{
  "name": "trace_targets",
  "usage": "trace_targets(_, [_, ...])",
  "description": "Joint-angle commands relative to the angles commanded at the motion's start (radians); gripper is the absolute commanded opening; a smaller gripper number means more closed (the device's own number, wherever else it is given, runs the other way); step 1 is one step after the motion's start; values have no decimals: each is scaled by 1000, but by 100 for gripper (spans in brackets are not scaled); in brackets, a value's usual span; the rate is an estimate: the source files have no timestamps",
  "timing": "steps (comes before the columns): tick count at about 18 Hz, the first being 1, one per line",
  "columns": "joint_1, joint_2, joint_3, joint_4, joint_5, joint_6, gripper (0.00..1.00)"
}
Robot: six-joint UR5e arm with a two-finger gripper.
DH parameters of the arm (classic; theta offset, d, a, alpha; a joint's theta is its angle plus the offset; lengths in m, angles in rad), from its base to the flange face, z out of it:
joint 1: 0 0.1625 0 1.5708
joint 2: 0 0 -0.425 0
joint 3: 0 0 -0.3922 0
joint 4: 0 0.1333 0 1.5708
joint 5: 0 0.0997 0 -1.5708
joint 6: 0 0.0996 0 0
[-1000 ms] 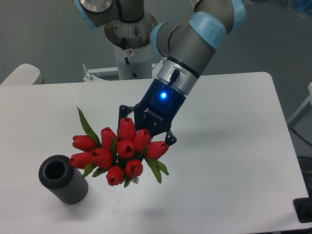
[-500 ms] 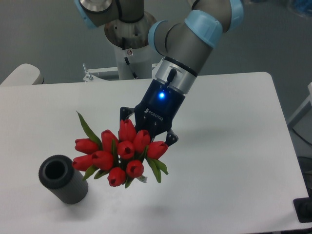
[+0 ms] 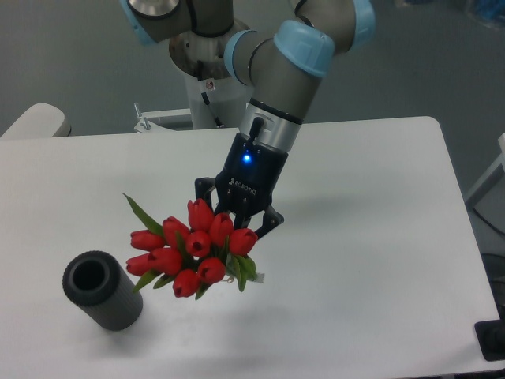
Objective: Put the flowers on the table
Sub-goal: 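Lower the held tulip bouquet onto the table beside the grey vase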
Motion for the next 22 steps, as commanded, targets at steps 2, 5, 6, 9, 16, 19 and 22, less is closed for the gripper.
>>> trace_targets(2, [0,21,-15,-6,55,26,32])
trace_targets(5, [-3,49,-43,-6,195,101,32])
trace_targets(6, [-5,55,-52,-8,225,127,32])
trace_targets(9, [-8,60,-87,-8,308,198,32])
trace_targets(16, [-24,43,-179,-8,526,302,32])
trace_targets(19, [-44,-20,-183,-5,621,344,32])
trace_targets(22, [-55,-73,-181,-2,632,336,32])
